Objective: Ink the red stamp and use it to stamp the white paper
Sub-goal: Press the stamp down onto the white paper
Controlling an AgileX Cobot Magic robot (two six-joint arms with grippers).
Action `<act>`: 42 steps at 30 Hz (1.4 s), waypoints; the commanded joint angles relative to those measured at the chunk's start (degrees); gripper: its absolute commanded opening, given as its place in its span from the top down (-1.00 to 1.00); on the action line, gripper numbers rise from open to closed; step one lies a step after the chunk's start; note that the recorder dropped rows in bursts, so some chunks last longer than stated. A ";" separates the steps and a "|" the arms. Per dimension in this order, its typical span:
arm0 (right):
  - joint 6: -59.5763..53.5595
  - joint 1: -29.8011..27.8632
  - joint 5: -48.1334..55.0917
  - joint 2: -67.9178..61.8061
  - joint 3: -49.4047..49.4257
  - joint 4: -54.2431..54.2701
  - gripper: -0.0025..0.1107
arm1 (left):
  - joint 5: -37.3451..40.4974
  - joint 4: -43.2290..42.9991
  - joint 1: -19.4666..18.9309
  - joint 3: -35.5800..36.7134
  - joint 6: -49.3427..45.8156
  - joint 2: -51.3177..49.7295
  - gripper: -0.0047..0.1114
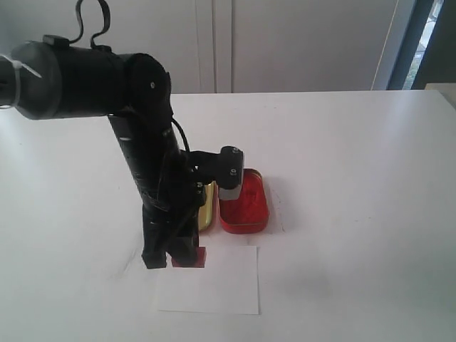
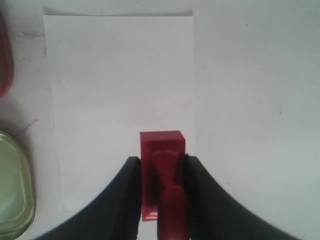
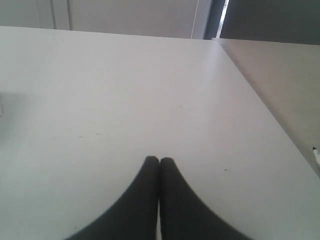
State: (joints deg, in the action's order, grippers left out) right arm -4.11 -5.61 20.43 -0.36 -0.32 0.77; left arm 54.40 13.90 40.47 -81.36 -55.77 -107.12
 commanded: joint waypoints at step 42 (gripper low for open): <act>0.01 -0.18 -0.81 0.36 0.32 -0.47 0.96 | -8.56 -1.97 3.10 0.11 2.62 -8.42 0.92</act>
State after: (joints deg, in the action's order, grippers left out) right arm -4.11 -5.61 20.43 -0.36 -0.32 0.77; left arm 44.87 11.30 43.30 -81.36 -53.65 -115.52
